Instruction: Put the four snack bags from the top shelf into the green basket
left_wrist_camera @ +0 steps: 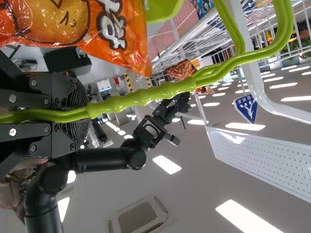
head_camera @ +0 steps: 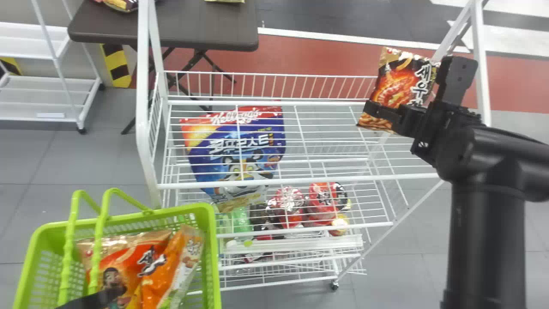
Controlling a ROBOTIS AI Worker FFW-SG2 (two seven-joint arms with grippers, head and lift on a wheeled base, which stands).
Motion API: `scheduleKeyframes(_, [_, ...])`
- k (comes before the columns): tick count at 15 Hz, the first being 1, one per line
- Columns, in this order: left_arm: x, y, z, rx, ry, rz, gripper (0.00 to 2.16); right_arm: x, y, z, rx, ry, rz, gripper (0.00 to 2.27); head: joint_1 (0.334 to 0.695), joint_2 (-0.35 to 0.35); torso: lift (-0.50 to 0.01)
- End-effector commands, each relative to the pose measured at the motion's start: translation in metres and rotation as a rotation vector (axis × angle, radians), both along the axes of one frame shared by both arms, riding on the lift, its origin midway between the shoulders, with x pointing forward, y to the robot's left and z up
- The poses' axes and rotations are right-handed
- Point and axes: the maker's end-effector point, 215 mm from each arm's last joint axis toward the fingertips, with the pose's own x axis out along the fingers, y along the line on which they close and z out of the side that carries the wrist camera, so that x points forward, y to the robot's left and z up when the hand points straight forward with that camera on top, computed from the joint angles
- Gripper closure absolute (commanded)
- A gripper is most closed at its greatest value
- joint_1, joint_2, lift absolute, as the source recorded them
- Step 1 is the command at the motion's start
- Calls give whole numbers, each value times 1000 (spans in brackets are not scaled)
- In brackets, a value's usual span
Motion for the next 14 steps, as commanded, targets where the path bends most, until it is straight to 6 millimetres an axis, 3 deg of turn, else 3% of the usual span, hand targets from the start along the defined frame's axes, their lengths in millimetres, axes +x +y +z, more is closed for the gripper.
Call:
scheduleKeyframes(1, [-1,3,1,-7,-3,3,2148,13,-39,-3,-59,27,-62,63,695,-219,0])
scheduleKeyframes(4, [-1,2,1,-6,-2,2,2148,30,-76,-3,-182,50,-131,53,695,-264,0])
scheduleKeyframes(7, [-1,2,1,-8,-2,2,2148,43,-77,-16,-220,102,-124,70,695,-294,0])
scheduleKeyframes(8, [-1,2,1,-7,0,2,2148,46,-75,-20,-213,110,-119,242,695,-297,0])
scheduleKeyframes(10, [-1,4,-1,-6,4,8,2148,49,-71,-26,-187,123,-103,842,695,-292,0])
scheduleKeyframes(12, [-1,5,-2,-6,5,12,2148,48,-69,-31,-167,135,-102,2219,695,-284,0])
scheduleKeyframes(14, [-2,6,-2,-6,6,12,2148,39,-72,-42,-155,153,-107,2256,695,-282,0])
